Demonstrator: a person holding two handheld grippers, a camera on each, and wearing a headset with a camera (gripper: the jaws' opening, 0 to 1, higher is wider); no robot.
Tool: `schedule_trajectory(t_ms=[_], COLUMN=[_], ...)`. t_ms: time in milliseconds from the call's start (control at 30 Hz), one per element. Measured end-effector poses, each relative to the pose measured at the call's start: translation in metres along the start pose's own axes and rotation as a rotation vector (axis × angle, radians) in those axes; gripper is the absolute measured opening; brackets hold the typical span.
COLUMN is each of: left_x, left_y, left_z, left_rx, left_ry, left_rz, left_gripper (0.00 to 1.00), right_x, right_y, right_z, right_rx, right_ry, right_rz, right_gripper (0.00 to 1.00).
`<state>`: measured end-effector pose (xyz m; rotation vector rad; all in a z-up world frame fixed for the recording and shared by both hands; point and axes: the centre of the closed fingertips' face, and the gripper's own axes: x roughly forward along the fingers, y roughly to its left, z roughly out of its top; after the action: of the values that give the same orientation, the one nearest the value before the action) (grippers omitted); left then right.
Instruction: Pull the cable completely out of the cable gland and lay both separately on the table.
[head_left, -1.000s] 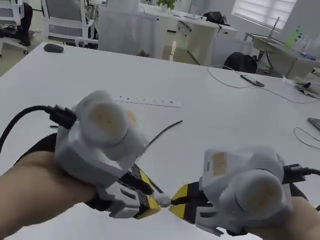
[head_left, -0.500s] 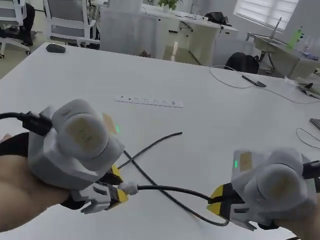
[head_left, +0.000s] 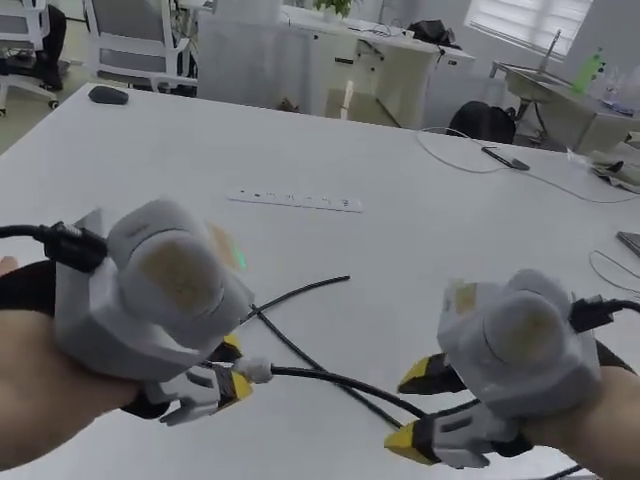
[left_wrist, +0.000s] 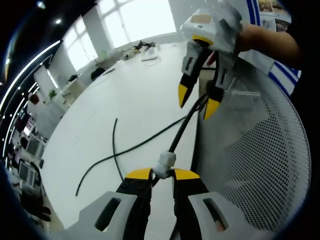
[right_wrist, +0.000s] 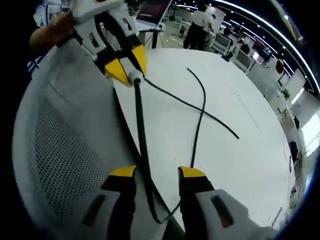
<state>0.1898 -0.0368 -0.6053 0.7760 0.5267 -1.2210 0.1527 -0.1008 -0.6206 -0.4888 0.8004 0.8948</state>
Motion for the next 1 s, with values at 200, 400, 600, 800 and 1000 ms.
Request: schedule_trajectory(t_ms=[200, 400, 600, 800, 1000], left_x=[0.004, 0.004, 0.003, 0.002, 0.000], left_y=[-0.010, -0.010, -0.009, -0.006, 0.005], left_z=[0.012, 0.012, 0.006, 0.004, -0.003], left_rx=[0.056, 0.046, 0.032, 0.031, 0.030], left_ry=[-0.002, -0.007, -0.004, -0.003, 0.018], left_rz=[0.003, -0.009, -0.007, -0.003, 0.024], left_gripper=[0.16, 0.14, 0.14, 0.14, 0.14], right_x=[-0.003, -0.003, -0.008, -0.020, -0.027], right_y=[0.020, 0.010, 0.013, 0.010, 0.004], right_z=[0.059, 0.042, 0.025, 0.010, -0.020], right_rx=[0.005, -0.017, -0.042, -0.041, -0.065], right_ry=[-0.177, -0.119, -0.081, -0.077, 0.001], right_rz=[0.057, 0.004, 0.010, 0.009, -0.001], right_gripper=[0.23, 0.05, 0.04, 0.04, 0.04])
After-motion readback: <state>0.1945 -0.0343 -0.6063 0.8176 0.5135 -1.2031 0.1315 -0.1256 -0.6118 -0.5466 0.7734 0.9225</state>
